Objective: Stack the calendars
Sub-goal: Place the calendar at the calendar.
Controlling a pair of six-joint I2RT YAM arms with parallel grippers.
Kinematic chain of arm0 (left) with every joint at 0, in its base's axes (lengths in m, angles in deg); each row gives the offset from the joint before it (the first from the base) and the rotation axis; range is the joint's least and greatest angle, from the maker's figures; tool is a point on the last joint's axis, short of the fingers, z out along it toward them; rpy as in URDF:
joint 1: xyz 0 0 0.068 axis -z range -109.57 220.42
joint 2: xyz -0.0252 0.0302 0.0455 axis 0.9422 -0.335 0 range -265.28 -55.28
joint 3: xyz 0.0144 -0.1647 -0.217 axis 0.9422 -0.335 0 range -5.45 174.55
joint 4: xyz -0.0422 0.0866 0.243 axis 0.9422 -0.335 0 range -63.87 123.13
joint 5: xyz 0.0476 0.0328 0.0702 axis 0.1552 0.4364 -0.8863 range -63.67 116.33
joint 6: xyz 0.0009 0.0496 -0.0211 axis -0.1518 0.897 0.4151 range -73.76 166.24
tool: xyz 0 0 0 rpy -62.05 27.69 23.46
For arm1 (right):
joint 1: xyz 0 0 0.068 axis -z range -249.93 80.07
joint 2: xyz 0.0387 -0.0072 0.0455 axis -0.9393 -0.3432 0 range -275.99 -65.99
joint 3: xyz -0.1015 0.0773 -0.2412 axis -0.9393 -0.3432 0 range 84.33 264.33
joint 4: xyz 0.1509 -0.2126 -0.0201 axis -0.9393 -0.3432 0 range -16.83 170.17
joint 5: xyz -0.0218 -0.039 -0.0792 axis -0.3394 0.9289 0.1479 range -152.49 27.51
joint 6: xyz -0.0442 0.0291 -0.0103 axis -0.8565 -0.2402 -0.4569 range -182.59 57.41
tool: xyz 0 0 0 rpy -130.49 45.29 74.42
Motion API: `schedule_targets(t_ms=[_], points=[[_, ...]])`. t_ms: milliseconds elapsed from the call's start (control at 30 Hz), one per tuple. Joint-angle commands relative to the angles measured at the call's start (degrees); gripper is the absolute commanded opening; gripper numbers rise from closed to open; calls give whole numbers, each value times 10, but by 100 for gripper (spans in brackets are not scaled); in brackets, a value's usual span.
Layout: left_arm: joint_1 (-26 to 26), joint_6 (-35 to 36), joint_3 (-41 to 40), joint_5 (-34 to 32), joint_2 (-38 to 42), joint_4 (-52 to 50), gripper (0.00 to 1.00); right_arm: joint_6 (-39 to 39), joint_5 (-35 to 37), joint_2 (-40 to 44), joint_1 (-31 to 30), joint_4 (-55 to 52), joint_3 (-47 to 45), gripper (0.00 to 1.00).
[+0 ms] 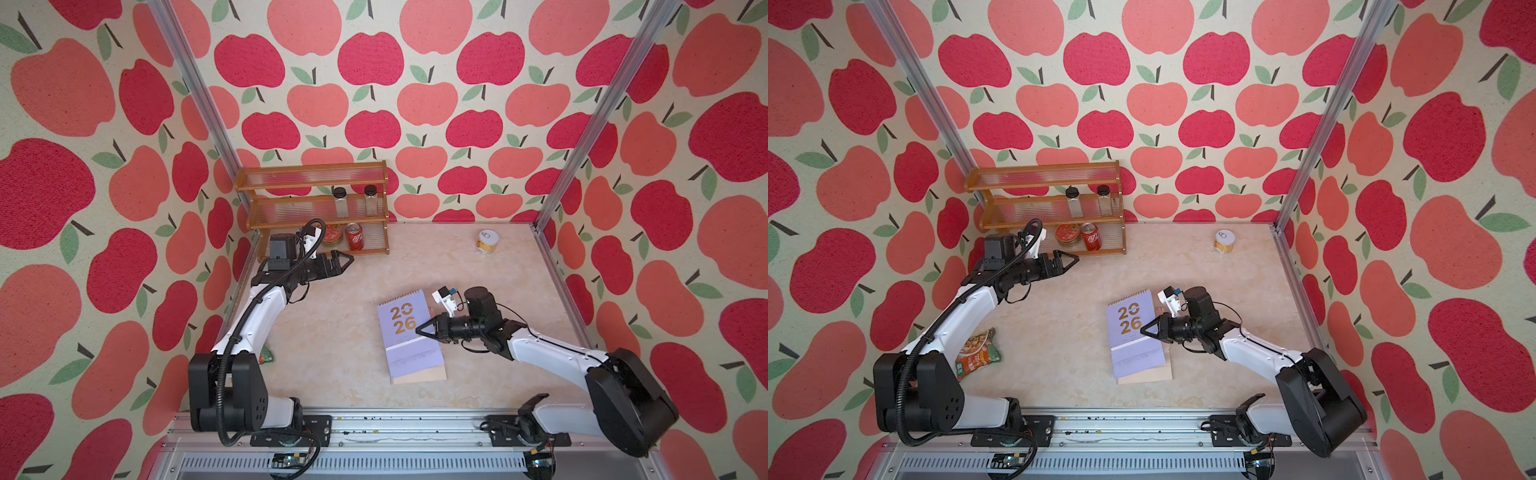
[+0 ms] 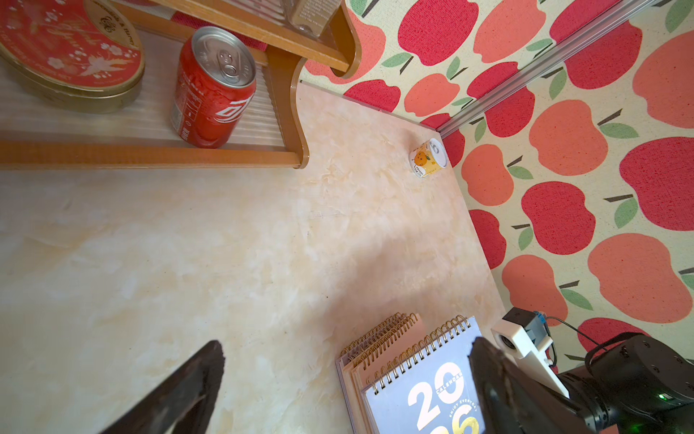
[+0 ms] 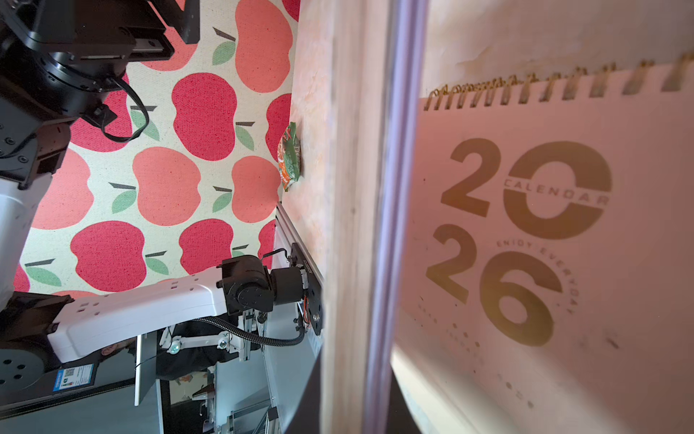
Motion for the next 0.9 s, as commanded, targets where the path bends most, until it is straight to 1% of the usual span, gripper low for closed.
schedule_targets(t_ms=[0, 267, 600, 867], points=[[4, 11, 16, -1, 13, -8, 100, 9, -12, 25, 8, 40, -15, 0], [5, 6, 16, 0, 17, -5, 100, 19, -19, 14, 20, 82, -52, 0], [8, 8, 16, -1, 18, -9, 100, 37, -1, 7, 21, 119, -80, 0], [9, 8, 14, 1, 18, -12, 100, 38, 16, 7, 20, 124, -93, 0]])
